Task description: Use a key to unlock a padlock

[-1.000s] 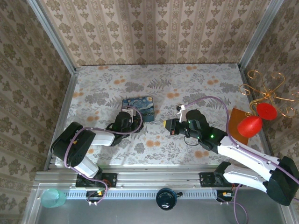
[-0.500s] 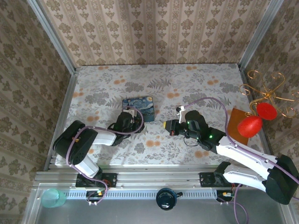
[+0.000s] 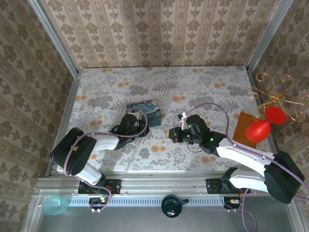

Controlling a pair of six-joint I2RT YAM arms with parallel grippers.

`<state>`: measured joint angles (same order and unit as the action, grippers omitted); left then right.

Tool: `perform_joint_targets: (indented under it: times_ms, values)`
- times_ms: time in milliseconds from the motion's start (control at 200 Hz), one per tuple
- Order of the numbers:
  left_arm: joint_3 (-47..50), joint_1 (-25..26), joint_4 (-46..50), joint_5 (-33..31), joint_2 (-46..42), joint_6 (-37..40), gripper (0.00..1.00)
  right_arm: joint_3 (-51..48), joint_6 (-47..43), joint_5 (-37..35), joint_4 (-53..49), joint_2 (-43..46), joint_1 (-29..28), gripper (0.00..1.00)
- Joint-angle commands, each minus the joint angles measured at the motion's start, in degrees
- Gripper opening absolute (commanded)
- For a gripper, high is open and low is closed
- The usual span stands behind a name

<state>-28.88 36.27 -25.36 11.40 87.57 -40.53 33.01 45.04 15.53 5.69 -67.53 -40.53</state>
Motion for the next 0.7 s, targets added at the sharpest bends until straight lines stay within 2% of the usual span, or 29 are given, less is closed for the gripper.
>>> perform_joint_targets:
  times_ms: [0,160,330,470,695]
  values:
    - [-0.65,-0.5,1.75,7.02,-3.2,-2.56,0.03,-1.5,3.63,7.41,7.0,-4.19,0.1,0.0]
    - [-2.27,-0.58,5.01,11.66,-4.42,-6.04,0.03,-2.01,4.97,10.2,13.75,-9.55,0.11,0.0]
    - [-2.23,-0.85,3.54,15.67,-5.03,-9.5,0.03,-2.08,5.23,13.03,19.1,-15.26,0.63,0.0]
    - [-2.14,-1.02,4.26,16.29,-6.3,-10.57,0.05,-1.56,6.48,18.1,23.4,-20.4,1.77,0.0]
    - [-1.03,-1.86,2.0,17.53,-7.11,-12.84,0.05,-2.8,8.64,21.2,30.41,-24.48,3.55,0.0]
